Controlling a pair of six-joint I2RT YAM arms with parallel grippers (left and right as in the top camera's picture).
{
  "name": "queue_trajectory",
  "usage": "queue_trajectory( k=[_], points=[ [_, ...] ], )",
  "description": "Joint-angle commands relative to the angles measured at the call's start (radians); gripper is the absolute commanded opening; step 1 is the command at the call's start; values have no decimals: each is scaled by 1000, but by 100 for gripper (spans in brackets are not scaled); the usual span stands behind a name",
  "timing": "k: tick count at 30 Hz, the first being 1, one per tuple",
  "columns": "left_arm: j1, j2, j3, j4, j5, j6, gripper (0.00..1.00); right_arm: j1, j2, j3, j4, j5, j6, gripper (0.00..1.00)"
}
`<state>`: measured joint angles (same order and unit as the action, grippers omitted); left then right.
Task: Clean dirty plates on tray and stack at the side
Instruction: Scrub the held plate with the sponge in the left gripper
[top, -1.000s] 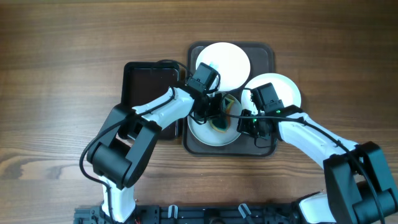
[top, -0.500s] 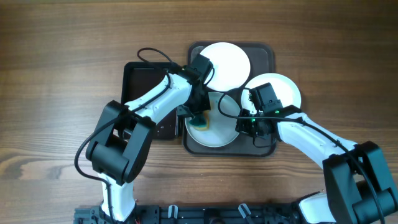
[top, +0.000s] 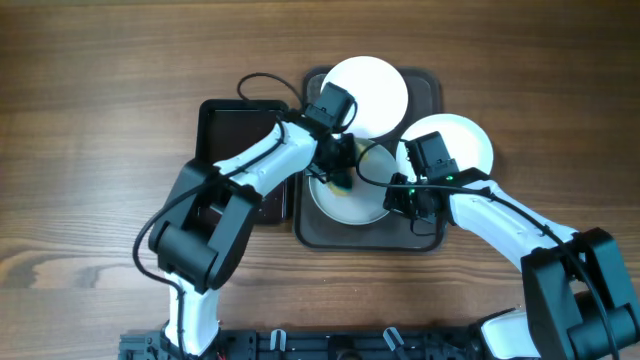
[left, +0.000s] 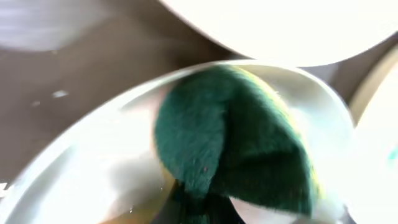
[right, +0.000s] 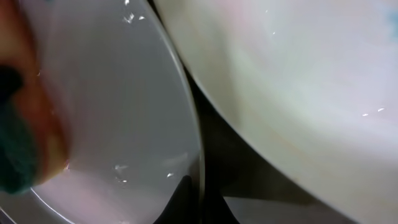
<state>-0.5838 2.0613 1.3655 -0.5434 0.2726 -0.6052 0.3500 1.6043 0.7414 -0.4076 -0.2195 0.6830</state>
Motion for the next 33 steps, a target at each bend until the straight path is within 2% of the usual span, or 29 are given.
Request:
queue_trajectory(
  k=[1, 8, 15, 19, 25, 33],
  points=[
    [-72, 96, -8, 69, 183, -9, 4, 13, 20, -6, -5, 11, -29, 4],
    [-102, 99, -8, 156, 323, -8, 4, 13, 20, -6, -9, 11, -63, 4],
    [-93, 99, -8, 160, 302, -1, 4, 13, 20, -6, -24, 11, -81, 4],
    [-63, 99, -8, 129, 164, -1, 4, 13, 20, -6, -30, 11, -81, 4],
    [27, 91, -8, -26, -121, -2, 4, 13, 20, -6, -41, 11, -81, 4],
    [82, 37, -8, -179, -330, -2, 4, 13, 20, -6, -42, 14, -82, 4]
  ],
)
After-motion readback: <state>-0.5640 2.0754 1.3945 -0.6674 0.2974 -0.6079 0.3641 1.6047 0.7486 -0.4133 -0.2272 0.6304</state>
